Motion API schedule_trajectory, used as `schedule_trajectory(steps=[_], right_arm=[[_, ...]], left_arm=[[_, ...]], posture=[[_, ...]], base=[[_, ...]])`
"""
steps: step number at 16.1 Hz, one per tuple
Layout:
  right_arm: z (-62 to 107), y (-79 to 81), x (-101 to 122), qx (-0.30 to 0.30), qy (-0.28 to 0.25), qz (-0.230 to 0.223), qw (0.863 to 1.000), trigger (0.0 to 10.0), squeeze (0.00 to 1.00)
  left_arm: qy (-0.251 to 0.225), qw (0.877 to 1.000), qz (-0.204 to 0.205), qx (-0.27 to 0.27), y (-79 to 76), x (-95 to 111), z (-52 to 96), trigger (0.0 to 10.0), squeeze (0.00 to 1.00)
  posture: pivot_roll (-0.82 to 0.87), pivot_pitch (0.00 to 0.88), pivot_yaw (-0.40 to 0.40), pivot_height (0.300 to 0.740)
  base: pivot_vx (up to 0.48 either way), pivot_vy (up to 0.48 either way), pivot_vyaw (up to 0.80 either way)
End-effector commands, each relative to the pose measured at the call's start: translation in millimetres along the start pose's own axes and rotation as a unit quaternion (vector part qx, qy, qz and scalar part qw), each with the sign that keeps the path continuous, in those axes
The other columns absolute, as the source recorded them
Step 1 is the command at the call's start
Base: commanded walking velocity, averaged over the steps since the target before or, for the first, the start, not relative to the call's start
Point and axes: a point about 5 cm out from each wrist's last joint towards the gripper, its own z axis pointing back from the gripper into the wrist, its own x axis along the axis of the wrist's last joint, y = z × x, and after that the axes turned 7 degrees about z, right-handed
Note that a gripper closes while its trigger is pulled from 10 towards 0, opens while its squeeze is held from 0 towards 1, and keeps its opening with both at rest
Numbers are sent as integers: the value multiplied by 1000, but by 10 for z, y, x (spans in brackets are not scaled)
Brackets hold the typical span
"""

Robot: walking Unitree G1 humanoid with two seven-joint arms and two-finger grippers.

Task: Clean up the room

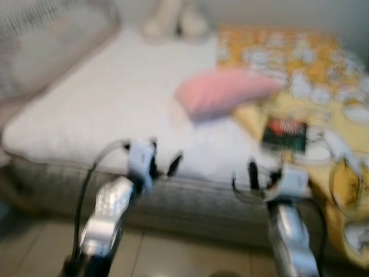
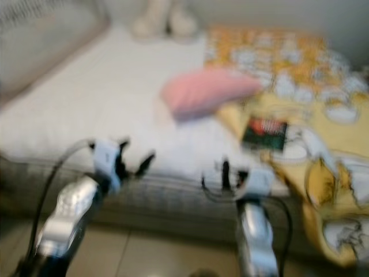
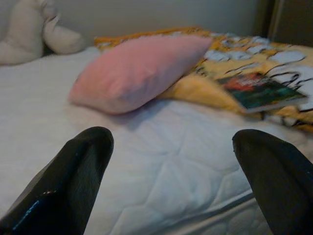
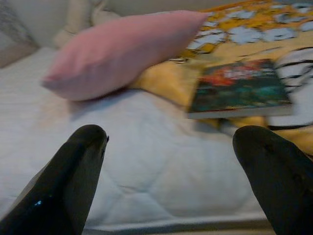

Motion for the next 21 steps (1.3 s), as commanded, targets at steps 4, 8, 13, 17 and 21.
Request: schedule_trajectory(steps=[4, 8, 13, 17, 21], right_arm=[[-62, 39, 61, 3, -12, 20, 1000, 10000, 0], [-47, 17, 125, 25, -29, 54, 998, 10000, 0], [-111, 105, 227, 49, -46, 81, 994, 10000, 0], [-134, 128, 263, 54, -54, 95, 993, 10000, 0], [-185, 100, 278, 45, -48, 80, 995, 10000, 0]], left_arm=[[-1, 996, 28, 90, 204, -8, 25, 10000, 0], [10, 978, 24, 207, 373, -110, 264, 10000, 0], [-19, 985, -2, 172, 255, 68, 128, 10000, 0], [-37, 985, -2, 166, 220, 147, 83, 10000, 0], [-38, 986, -7, 160, 219, 178, 20, 10000, 0]], posture=[[-31, 0, 23, 731], [-24, 0, 12, 731], [-16, 0, 6, 731], [-19, 0, 7, 731], [-14, 0, 5, 731]], base=[[0, 0, -423], [0, 0, 0], [0, 0, 0], [351, 0, 0], [480, 0, 0]])
